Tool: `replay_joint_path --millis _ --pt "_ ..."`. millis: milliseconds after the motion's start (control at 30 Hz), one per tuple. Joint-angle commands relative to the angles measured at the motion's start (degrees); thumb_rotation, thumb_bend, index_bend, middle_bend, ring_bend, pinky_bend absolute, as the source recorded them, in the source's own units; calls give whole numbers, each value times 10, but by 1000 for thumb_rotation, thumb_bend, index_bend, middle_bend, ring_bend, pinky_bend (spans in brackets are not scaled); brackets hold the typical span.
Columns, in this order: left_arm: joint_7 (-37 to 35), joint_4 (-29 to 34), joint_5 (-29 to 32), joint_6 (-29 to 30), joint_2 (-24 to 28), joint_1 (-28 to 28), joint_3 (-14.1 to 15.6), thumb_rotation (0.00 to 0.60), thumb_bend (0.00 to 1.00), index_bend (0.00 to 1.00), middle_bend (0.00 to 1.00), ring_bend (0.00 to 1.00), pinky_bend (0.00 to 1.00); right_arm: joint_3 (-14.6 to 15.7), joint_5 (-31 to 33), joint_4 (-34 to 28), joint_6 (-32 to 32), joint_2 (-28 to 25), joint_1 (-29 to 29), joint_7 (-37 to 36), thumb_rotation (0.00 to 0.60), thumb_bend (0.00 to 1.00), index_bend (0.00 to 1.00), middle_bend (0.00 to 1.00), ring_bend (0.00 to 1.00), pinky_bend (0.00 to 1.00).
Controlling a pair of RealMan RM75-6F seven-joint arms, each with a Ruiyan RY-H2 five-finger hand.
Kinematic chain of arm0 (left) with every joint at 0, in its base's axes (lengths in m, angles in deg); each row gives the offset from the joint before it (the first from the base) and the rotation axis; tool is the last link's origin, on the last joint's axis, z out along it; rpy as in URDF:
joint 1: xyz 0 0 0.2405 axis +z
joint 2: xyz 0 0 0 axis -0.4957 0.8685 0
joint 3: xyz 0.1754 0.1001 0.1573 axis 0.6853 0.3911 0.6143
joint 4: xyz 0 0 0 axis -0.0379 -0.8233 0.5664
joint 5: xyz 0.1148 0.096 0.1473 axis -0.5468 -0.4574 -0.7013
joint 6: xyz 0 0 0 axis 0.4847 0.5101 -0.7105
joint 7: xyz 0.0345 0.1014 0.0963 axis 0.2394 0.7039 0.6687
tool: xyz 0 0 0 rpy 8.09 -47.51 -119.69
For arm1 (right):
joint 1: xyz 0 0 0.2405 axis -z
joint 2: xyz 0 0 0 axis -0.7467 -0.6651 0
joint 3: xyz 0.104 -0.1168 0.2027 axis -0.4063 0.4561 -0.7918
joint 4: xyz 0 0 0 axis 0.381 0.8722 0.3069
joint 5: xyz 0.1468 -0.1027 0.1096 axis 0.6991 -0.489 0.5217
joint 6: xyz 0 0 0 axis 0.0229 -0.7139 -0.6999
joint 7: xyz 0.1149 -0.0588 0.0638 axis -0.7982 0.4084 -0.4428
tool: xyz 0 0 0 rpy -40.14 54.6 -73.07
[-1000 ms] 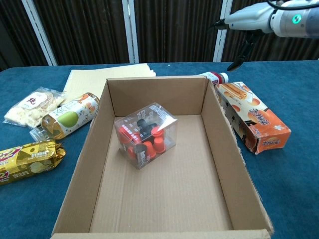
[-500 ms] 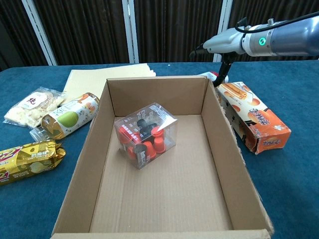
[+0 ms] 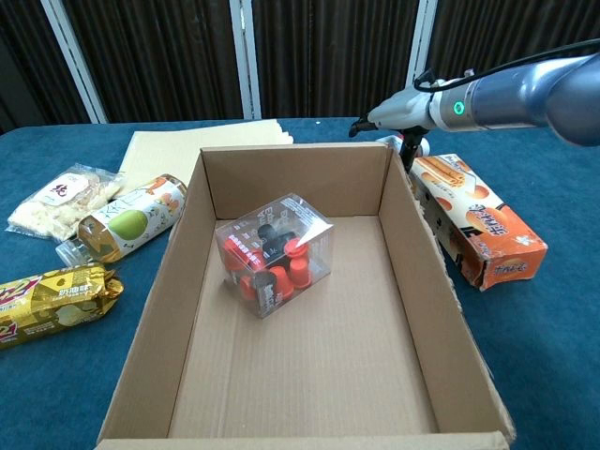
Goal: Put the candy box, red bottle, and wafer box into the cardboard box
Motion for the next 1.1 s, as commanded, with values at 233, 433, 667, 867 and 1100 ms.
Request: replay_joint_path --millis 233,433,667,867,1100 --pt "1 -4 7 0 -2 -2 -2 537 0 0 0 0 0 8 -37 53 21 36 -16 -42 600 218 0 0 40 208" --pt "3 -7 13 -2 -3 -4 -3 530 0 0 0 0 0 15 -51 80 32 55 -22 -51 600 258 33 4 51 226" --pt "9 -5 16 2 -5 -4 -3 538 0 0 0 0 0 30 -78 131 25 83 -20 -66 600 331 454 292 315 503" --pt "8 3 12 8 -1 -3 0 536 0 0 0 0 0 48 -108 158 -28 95 -3 -75 600 337 707 499 532 704" --pt "2 12 4 13 5 -1 4 534 0 0 0 0 0 50 -125 141 -82 73 6 -97 600 336 756 539 583 748"
